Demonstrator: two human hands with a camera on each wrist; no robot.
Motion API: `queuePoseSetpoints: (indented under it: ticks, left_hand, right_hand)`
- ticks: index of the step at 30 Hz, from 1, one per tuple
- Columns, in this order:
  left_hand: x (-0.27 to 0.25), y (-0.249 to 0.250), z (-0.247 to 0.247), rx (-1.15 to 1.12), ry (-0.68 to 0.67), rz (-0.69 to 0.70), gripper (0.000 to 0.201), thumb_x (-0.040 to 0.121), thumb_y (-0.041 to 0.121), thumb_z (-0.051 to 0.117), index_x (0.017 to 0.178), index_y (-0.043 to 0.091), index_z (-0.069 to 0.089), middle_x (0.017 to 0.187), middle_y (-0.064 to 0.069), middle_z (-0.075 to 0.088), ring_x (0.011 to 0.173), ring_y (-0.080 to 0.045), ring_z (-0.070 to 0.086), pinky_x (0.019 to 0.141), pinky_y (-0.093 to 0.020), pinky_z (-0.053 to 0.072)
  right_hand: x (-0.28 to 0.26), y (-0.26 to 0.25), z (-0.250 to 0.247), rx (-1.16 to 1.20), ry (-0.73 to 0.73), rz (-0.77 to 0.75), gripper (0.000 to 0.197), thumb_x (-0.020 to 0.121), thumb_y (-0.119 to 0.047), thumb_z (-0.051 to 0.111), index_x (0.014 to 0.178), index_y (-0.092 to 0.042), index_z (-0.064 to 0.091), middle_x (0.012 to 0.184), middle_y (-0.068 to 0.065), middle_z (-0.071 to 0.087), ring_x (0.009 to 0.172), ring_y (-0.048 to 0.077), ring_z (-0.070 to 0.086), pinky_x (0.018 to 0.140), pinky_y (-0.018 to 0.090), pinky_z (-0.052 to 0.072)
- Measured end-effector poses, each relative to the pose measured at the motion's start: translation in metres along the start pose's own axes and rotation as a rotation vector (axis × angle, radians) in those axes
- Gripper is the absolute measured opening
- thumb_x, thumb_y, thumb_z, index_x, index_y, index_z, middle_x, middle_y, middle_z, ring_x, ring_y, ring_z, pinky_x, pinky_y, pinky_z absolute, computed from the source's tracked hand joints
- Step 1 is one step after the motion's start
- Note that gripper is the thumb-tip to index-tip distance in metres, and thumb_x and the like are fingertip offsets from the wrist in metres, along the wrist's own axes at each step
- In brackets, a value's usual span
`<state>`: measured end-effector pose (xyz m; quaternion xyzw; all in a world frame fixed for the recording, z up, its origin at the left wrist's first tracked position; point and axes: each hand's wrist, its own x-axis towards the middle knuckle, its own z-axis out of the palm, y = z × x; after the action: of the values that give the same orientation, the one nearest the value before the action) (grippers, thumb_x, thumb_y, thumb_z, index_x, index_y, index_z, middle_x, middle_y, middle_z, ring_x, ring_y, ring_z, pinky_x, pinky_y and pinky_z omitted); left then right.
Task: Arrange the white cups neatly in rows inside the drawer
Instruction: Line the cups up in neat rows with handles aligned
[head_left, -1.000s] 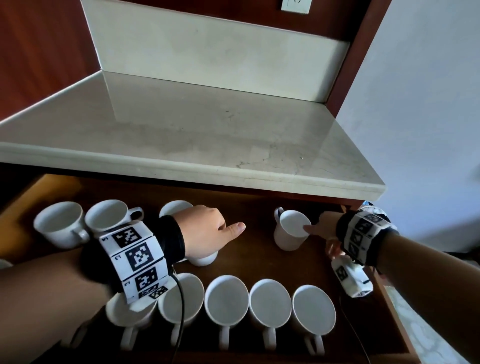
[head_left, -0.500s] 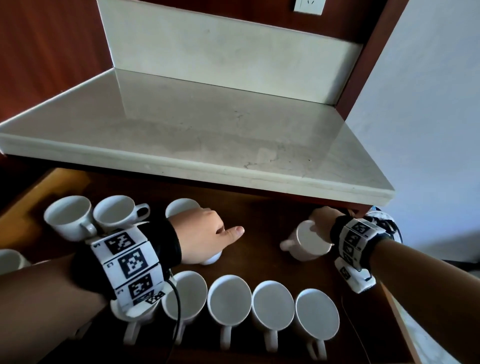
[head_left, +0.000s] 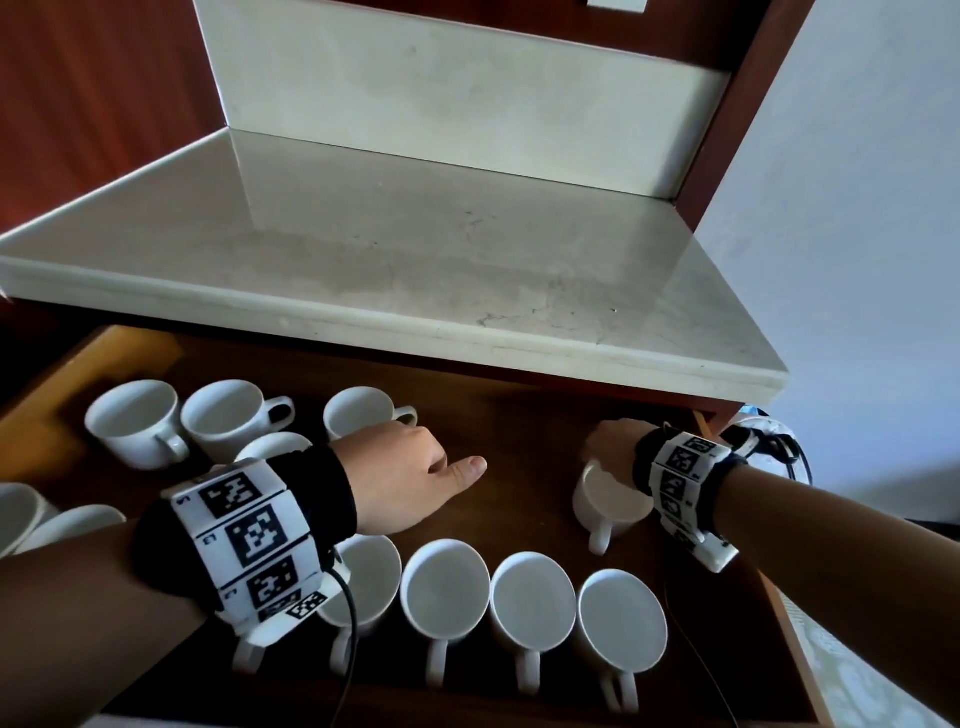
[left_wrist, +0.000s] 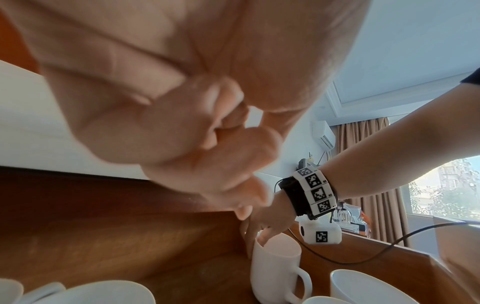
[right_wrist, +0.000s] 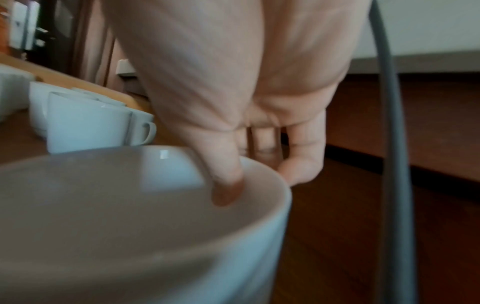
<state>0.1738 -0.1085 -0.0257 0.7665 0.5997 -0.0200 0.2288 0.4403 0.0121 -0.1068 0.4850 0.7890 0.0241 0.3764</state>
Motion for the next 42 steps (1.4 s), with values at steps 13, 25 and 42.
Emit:
queuePoseSetpoints:
  ticks: [13,25,42]
  left_hand:
    - [0.003,0.006,0.005,-0.012,0.006,0.001,0.064,0.092,0.066,0.029,0.067,0.013,0.054,0.064,-0.007,0.063,0.056,-0.014,0.054,0.066,-0.031,0.048]
    - [0.004,0.007,0.003,-0.029,0.012,0.022,0.062,0.092,0.065,0.030,0.062,0.015,0.048,0.062,-0.004,0.063,0.053,-0.012,0.053,0.060,-0.027,0.044]
    - [-0.023,-0.082,-0.022,0.006,0.174,-0.079,0.076,0.090,0.067,0.030,0.074,0.000,0.064,0.069,-0.014,0.068,0.065,-0.025,0.063,0.069,-0.038,0.050]
  right_hand:
    - [-0.005,0.009,0.023,0.216,0.105,-0.028,0.032,0.096,-0.020,0.044,0.122,-0.019,0.064,0.121,0.004,0.066,0.116,0.022,0.060,0.093,0.029,0.047]
    - [-0.015,-0.005,0.017,0.187,0.091,-0.128,0.031,0.097,-0.023,0.047,0.124,-0.019,0.062,0.124,0.006,0.064,0.116,0.023,0.058,0.093,0.029,0.045]
    - [0.039,-0.126,-0.117,0.398,0.199,-0.116,0.055,0.087,-0.053,0.054,0.128,-0.018,0.054,0.127,0.006,0.060,0.119,0.029,0.056,0.098,0.041,0.047]
